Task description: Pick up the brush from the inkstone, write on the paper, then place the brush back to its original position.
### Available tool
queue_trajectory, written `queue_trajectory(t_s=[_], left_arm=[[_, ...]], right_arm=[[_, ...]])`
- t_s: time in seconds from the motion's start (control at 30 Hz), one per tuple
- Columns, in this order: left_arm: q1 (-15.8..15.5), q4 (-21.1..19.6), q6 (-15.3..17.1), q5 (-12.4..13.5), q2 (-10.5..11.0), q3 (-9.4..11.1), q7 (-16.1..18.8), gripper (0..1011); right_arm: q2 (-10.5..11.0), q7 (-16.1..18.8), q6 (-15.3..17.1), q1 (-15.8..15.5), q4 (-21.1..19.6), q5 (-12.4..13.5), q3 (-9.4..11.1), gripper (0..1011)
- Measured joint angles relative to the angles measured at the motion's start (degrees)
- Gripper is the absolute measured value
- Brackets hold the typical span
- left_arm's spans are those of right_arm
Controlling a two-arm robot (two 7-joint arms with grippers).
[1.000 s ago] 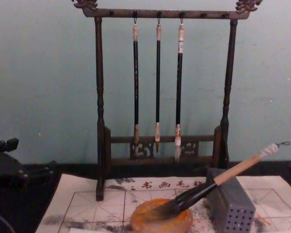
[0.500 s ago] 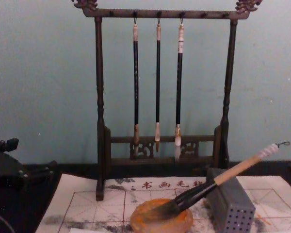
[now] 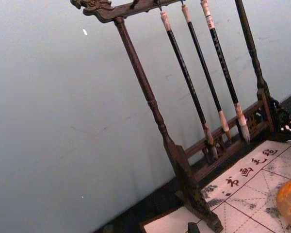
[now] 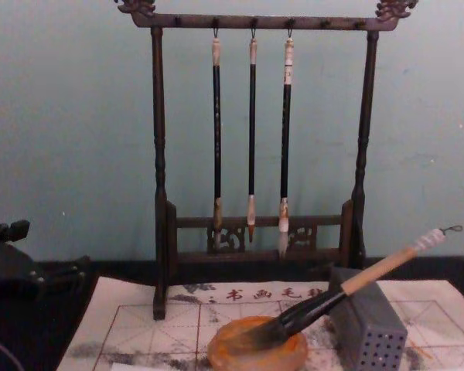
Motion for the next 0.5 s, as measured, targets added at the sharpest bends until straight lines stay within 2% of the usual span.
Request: queue_trajectory(t_s=[0.27, 0.3, 0.43, 0.5], left_arm=[[0.00, 0.00, 0.00, 0.00, 0.00, 0.00, 0.00, 1001], [0.00, 0.00, 0.00, 0.00, 0.00, 0.00, 0.00, 1001], [0.00, 0.00, 0.00, 0.00, 0.00, 0.00, 0.00, 1001], [0.00, 0.00, 0.00, 0.00, 0.00, 0.00, 0.00, 1001]], right_arm=[[-0.88, 2.31, -0.29, -3.46, -2.18, 4.88, 3.28, 1000], [-1.07, 3.01, 0.06, -4.13, -2.70, 6.20, 3.88, 1000], [-1.47, 4.61, 0.92, -5.16, -3.69, 8.55, 4.91, 1000], [-2.03, 6.54, 1.63, -5.74, -4.30, 10.62, 5.53, 1000]])
